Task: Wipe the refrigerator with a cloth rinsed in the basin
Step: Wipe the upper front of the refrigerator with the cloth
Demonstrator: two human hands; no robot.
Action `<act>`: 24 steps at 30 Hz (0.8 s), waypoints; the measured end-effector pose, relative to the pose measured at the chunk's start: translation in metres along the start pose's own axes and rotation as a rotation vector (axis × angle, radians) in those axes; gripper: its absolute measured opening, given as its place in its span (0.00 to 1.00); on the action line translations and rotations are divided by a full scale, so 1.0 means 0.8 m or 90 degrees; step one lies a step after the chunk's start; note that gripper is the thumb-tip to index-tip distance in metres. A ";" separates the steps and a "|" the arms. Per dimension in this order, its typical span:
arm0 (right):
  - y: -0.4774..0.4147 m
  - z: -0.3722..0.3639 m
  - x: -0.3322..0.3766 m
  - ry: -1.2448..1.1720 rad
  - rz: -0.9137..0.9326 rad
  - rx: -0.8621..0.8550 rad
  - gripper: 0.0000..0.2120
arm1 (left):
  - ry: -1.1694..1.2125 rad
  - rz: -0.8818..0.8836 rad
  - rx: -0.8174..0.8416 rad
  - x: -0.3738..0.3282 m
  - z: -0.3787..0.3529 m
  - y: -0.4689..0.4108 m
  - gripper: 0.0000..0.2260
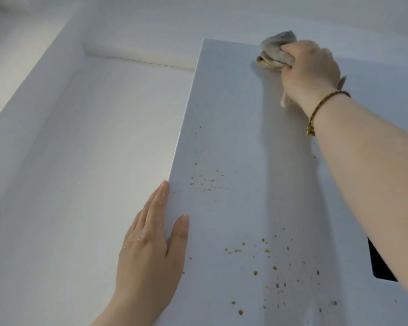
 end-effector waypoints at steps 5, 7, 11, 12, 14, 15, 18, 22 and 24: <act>0.045 -0.014 0.054 -0.018 0.208 0.008 0.20 | -0.010 -0.003 -0.002 0.000 -0.001 0.001 0.29; 0.079 -0.020 0.078 -0.058 0.343 -0.025 0.20 | -0.014 -0.012 -0.014 0.000 -0.001 0.001 0.33; 0.129 -0.023 0.093 -0.089 0.523 -0.012 0.18 | -0.033 -0.001 -0.024 -0.002 0.000 0.001 0.39; 0.126 -0.022 0.090 -0.081 0.530 -0.009 0.19 | -0.036 0.003 -0.023 -0.003 0.000 0.001 0.39; 0.105 -0.016 0.082 -0.078 0.467 0.002 0.18 | -0.035 0.005 -0.023 -0.005 0.000 0.002 0.39; 0.095 -0.014 0.081 -0.071 0.398 0.020 0.18 | -0.032 0.005 -0.022 -0.005 0.000 0.002 0.39; 0.086 -0.021 0.085 -0.055 0.254 0.036 0.20 | -0.022 0.007 -0.015 -0.004 0.000 0.003 0.38; 0.125 -0.022 0.111 -0.094 0.404 -0.059 0.18 | -0.017 0.007 -0.007 -0.004 0.002 0.003 0.39; 0.134 -0.023 0.110 -0.083 0.482 -0.017 0.18 | -0.020 0.004 -0.005 -0.003 0.001 0.003 0.39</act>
Point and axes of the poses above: each hand's wrist, its own y-axis away from the middle knuckle, its own z-axis out of the back of the hand, x = y × z, the point moved 2 cm from there along -y, towards the middle knuckle, and after that the axes turned 7 degrees about z, right-handed, at the moved point
